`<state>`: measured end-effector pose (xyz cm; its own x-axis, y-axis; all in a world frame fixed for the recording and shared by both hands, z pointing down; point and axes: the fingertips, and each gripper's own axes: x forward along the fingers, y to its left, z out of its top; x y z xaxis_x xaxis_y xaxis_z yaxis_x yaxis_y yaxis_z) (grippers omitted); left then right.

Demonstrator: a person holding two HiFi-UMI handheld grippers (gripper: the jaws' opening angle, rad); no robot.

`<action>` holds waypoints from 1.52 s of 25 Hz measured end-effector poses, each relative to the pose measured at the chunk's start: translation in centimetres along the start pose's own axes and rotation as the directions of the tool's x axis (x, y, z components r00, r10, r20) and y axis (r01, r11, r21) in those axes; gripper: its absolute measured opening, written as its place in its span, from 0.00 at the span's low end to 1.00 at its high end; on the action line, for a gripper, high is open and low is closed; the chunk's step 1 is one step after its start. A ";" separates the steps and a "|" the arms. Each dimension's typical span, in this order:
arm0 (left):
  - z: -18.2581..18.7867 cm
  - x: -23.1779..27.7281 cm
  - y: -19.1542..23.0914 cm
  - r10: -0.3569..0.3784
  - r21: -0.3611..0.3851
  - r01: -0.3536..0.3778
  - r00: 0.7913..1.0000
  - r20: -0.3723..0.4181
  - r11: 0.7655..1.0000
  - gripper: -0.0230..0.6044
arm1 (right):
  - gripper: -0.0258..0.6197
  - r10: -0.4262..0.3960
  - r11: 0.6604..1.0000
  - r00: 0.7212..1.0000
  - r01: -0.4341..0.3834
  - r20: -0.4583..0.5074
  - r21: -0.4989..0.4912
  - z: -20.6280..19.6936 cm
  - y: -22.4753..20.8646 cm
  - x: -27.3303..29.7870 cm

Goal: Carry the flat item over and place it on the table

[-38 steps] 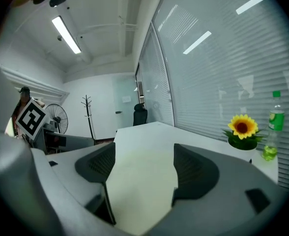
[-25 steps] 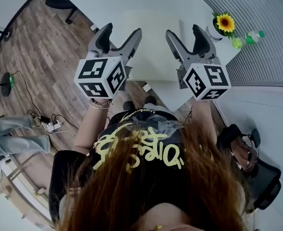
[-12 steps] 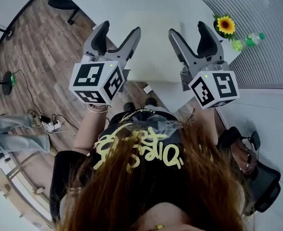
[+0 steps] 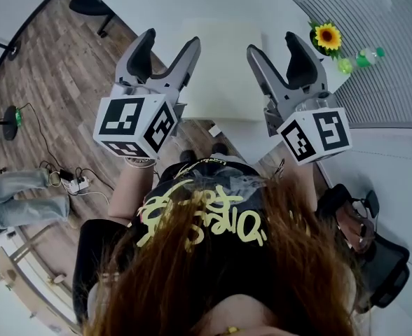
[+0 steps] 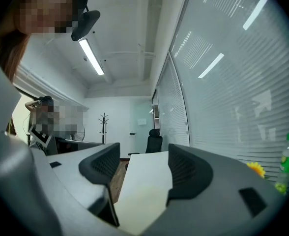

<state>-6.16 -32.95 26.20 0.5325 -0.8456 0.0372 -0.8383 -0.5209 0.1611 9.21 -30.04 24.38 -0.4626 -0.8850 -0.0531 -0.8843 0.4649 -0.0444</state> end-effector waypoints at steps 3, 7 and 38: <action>0.3 -0.2 -0.2 -0.004 0.005 0.004 1.000 0.013 1.000 0.51 | 0.42 -0.007 1.000 1.000 0.007 0.012 0.010 0.2 -0.1 -0.3; 0.6 -0.2 -0.4 -0.014 0.013 0.014 1.000 0.021 1.000 0.42 | 0.37 -0.010 1.000 1.000 0.010 0.017 0.014 0.4 -0.2 -0.3; 1.2 -0.8 -0.8 -0.002 0.021 0.001 0.999 0.049 1.000 0.03 | 0.05 0.014 1.000 0.999 -0.014 0.047 -0.008 0.7 0.4 -0.5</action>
<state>-6.09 -31.96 24.88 0.5277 -0.8494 -0.0115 -0.8402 -0.5239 0.1399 9.13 -29.38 23.67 -0.4715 -0.8761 -0.1008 -0.8783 0.4767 -0.0353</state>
